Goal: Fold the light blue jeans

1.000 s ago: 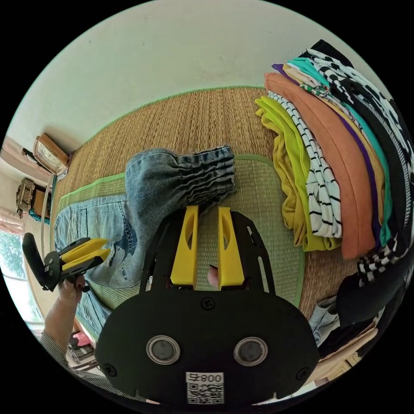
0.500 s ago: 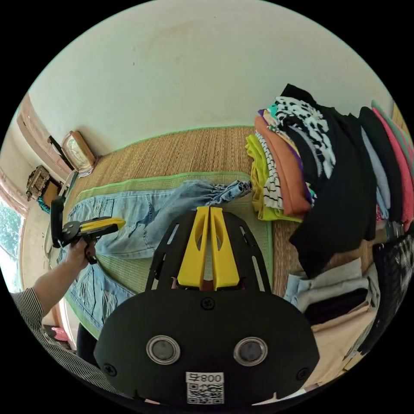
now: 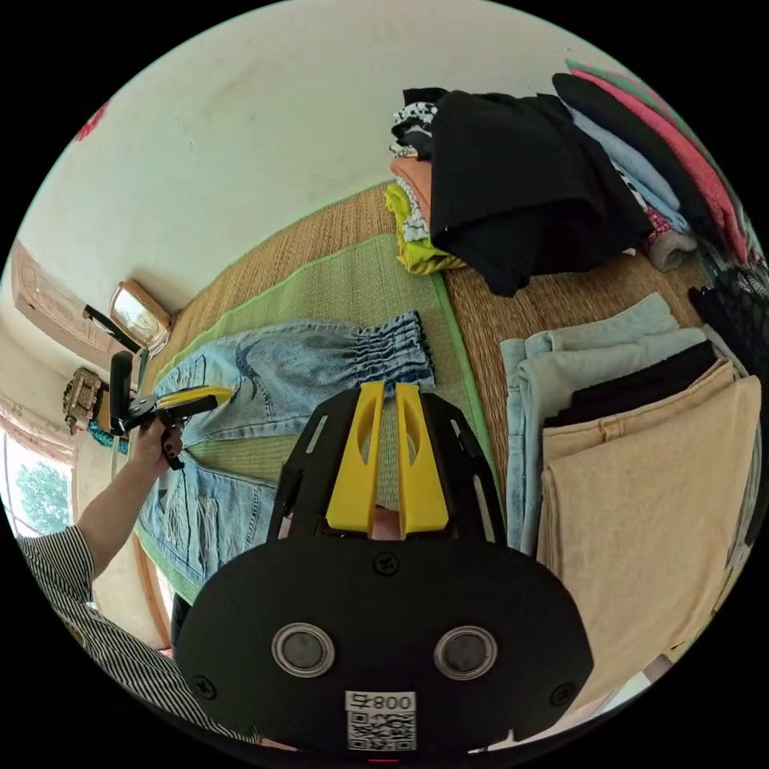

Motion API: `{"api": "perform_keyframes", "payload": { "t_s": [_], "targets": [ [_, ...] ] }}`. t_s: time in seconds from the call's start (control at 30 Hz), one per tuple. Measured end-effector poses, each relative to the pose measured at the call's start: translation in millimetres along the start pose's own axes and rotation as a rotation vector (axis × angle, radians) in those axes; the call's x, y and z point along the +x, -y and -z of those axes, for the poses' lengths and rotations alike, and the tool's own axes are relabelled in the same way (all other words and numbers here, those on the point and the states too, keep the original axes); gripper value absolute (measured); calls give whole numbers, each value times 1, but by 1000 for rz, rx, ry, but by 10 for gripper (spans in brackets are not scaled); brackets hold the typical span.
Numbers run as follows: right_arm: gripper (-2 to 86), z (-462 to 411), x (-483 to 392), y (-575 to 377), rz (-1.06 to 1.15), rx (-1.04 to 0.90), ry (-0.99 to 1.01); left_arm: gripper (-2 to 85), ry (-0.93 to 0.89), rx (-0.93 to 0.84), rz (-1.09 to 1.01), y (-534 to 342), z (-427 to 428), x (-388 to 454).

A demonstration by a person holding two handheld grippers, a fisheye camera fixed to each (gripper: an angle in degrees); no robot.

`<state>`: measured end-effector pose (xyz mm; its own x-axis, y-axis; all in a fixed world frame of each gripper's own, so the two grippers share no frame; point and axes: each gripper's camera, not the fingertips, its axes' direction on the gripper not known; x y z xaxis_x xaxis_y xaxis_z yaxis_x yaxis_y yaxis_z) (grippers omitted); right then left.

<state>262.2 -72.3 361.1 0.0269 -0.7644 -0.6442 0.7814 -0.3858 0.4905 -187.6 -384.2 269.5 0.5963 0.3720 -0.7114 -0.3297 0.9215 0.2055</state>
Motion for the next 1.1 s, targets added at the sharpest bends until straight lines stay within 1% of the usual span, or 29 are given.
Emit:
{"api": "perform_keyframes", "payload": {
  "t_s": [0.03, 0.07, 0.2, 0.3, 0.4, 0.47, 0.53, 0.6, 0.67, 0.7, 0.73, 0.77, 0.8, 0.83, 0.97, 1.03, 1.1],
  "targets": [
    [10, -1, -5, 5, 26, -1, 11, 15, -19, -41, 5, -2, -7, -2],
    [8, -6, -16, 16, 74, -6, 21, 13, -6, -1, 8, -6, -6, -2],
    [1, -58, -41, 63, 158, -96, -85, 4, -60, -26, 3, -14, -11, -4],
    [-2, -100, -38, 86, 171, -191, -171, 3, -66, -9, 1, -22, -10, -6],
    [-3, -98, -25, 98, 111, -168, -119, 2, -76, -4, -2, -28, -9, -9],
    [-3, -92, -23, 100, 110, -162, -109, 2, -84, -9, -3, -32, -6, -11],
    [-2, -75, -25, 94, 114, -120, -136, 2, -77, 29, 2, -40, 3, -10],
    [-1, -42, -31, 74, 161, -77, -79, 2, -58, 80, 12, -50, 14, -9],
    [-1, -25, -36, 49, 204, -61, -64, 3, -34, 104, 45, -64, 19, -11],
    [-1, -27, -39, 34, 239, -87, -83, 3, -25, 91, 54, -66, 16, -12],
    [-1, -32, -39, 28, 248, -114, -102, 4, -23, 35, 72, -69, 7, -15],
    [-2, -45, -36, 19, 247, -177, -132, 4, -46, 74, 92, -73, 10, -19],
    [-2, -53, -30, 14, 222, -230, -130, 5, -60, 72, 112, -74, 12, -21],
    [-2, -52, -28, 12, 213, -234, -116, 6, -84, 63, 133, -76, 17, -23],
    [-1, -4, -37, -21, 240, -163, -42, 18, -108, 125, 88, -110, 52, -5],
    [3, 5, -46, -48, 281, -194, -9, 26, -126, 102, 77, -131, 56, 3],
    [7, 0, -59, -87, 336, -271, -17, 30, -97, 68, 76, -152, 57, 12]
  ]
}}
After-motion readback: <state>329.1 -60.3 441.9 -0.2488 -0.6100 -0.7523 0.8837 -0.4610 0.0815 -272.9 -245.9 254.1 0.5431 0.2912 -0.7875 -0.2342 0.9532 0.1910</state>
